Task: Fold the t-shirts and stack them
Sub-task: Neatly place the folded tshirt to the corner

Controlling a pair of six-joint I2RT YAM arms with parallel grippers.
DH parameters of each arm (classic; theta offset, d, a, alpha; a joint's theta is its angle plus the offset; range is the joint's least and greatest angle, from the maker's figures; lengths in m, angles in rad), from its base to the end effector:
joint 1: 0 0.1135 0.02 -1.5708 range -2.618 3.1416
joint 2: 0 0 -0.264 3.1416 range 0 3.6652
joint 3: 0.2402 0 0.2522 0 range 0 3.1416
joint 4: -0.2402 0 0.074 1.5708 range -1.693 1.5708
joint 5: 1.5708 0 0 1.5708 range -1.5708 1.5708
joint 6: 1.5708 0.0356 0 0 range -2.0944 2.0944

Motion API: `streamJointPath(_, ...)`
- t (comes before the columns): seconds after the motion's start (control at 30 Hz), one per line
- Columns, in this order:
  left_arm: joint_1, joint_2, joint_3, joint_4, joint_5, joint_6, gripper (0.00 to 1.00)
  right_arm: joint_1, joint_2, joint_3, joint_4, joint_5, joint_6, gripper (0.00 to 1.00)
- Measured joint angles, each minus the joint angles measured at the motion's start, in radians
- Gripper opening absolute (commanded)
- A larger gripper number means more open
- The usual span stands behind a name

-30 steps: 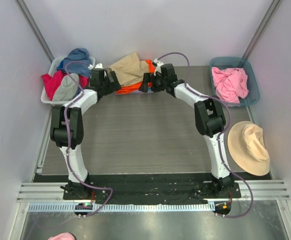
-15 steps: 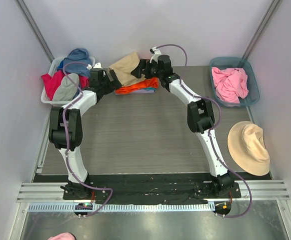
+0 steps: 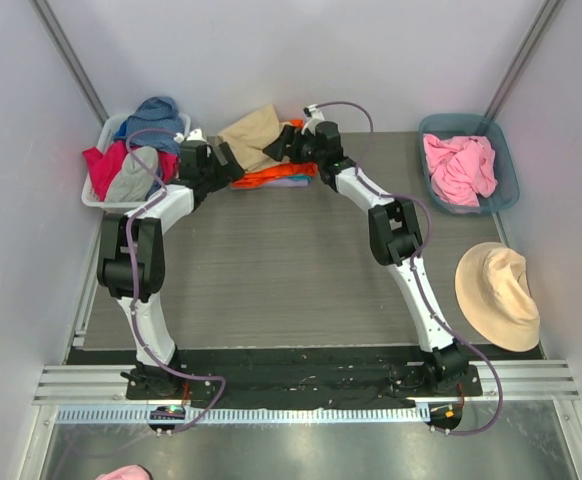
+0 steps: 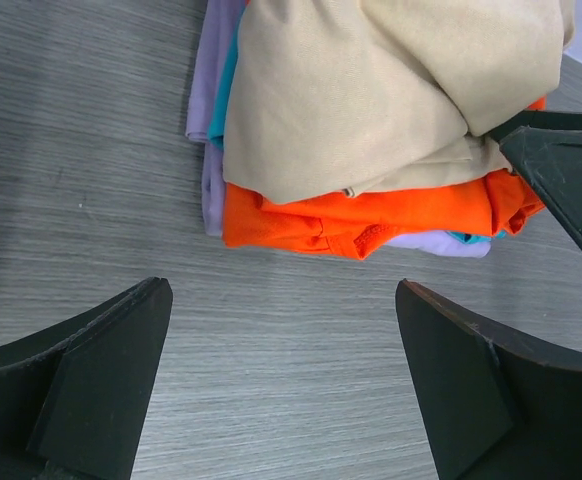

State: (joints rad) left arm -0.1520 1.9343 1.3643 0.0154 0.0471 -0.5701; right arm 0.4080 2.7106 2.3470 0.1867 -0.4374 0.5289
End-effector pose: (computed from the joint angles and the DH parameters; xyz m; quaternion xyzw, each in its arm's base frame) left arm 0.4402 -0.0691 0.2209 -0.1701 0.8568 -0.1911 0.4478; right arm 0.5583 0.2577 0.1741 -0.0938 0.7556 0.4313 0.4840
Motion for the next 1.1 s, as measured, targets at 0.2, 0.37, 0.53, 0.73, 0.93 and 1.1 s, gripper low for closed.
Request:
streamJointPath(0.2,0.0,0.0,-0.013,0.026,0.002,0.0,1.0,-0.009,0.0,0.0,0.037,0.008,0.021,0.46)
streamJointPath(0.37,0.0,0.0,-0.028,0.037,0.003,0.0,1.0,-0.019,0.002,-0.005,0.067,0.01,0.046,0.27)
streamJointPath(0.53,0.002,0.0,-0.031,0.041,0.003,0.0,1.0,-0.029,0.019,-0.008,0.09,0.009,0.064,0.15)
streamJointPath(0.73,0.004,0.0,-0.035,0.048,0.003,0.0,1.0,-0.035,0.034,-0.031,0.099,0.008,0.081,0.01)
streamJointPath(0.93,0.004,0.0,-0.05,0.052,0.004,0.0,1.0,-0.039,0.034,-0.08,0.145,0.006,0.089,0.01)
streamJointPath(1.1,0.004,0.0,-0.054,0.054,0.006,0.001,1.0,-0.044,0.02,-0.164,0.205,0.004,0.1,0.01)
